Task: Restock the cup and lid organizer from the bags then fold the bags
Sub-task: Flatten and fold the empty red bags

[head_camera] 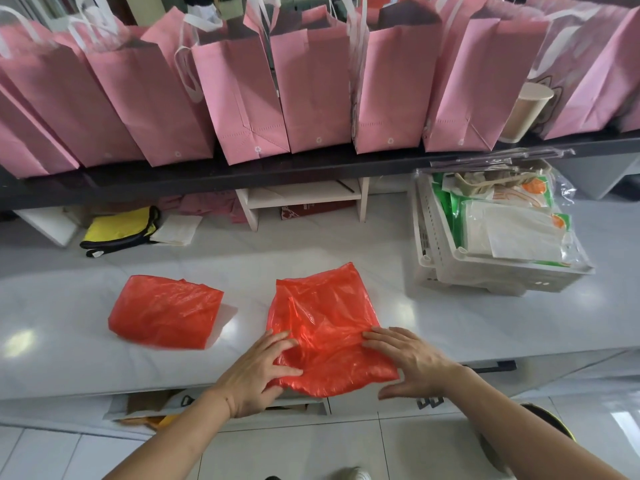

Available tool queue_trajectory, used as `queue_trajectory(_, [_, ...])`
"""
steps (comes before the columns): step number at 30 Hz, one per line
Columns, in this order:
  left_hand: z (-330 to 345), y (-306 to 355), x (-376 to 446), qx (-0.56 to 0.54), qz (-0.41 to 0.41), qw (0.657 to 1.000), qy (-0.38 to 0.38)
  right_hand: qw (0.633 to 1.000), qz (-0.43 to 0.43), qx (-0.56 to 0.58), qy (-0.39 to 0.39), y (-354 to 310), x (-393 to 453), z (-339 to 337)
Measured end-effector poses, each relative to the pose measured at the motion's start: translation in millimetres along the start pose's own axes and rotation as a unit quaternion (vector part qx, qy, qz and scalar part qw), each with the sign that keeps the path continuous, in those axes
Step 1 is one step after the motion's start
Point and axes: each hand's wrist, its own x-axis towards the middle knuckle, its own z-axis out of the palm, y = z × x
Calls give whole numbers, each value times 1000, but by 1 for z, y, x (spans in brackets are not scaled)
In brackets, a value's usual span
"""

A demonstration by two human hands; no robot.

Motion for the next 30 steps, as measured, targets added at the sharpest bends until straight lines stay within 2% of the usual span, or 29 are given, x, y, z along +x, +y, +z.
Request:
queue_trajectory(2, [-7, 3, 4, -140, -70, 987, -31, 999, 7, 21, 36, 3, 0, 1])
queue_trajectory(4, [-12, 5, 7, -281, -153, 947, -38, 992, 35, 69, 99, 6, 5, 0])
queue_trajectory(7, [-22, 5, 12, -413, -247, 876, -18, 970, 106, 168, 140, 4, 19, -6])
queue_trajectory(10, [-30, 8, 17, -467, -252, 848, 5, 933, 191, 269, 143, 1, 30, -7])
queue_trajectory(13, [-32, 9, 20, -491, -264, 823, 107, 899, 251, 325, 150, -1, 37, -7])
queue_trajectory(16, [-25, 7, 20, -520, -282, 787, 177, 884, 283, 335, 163, -7, 43, -8])
queue_trajectory(19, [-16, 5, 20, -612, -294, 701, 218, 865, 322, 334, 192, -12, 47, -11])
queue_trajectory(20, [-15, 4, 22, -626, -301, 683, 226, 858, 334, 337, 198, -14, 49, -12])
queue_trajectory(21, [-16, 6, 24, -623, -305, 683, 229, 850, 346, 342, 202, -15, 50, -12])
queue_trajectory(23, [-18, 16, 29, -594, -315, 705, 226, 837, 368, 350, 205, -17, 53, -12])
queue_trajectory(25, [-14, 19, 34, -545, -339, 726, 246, 825, 390, 351, 208, -17, 57, -11])
queue_trajectory(30, [-13, 18, 46, -452, -381, 751, 293, 802, 439, 344, 216, -22, 63, -18])
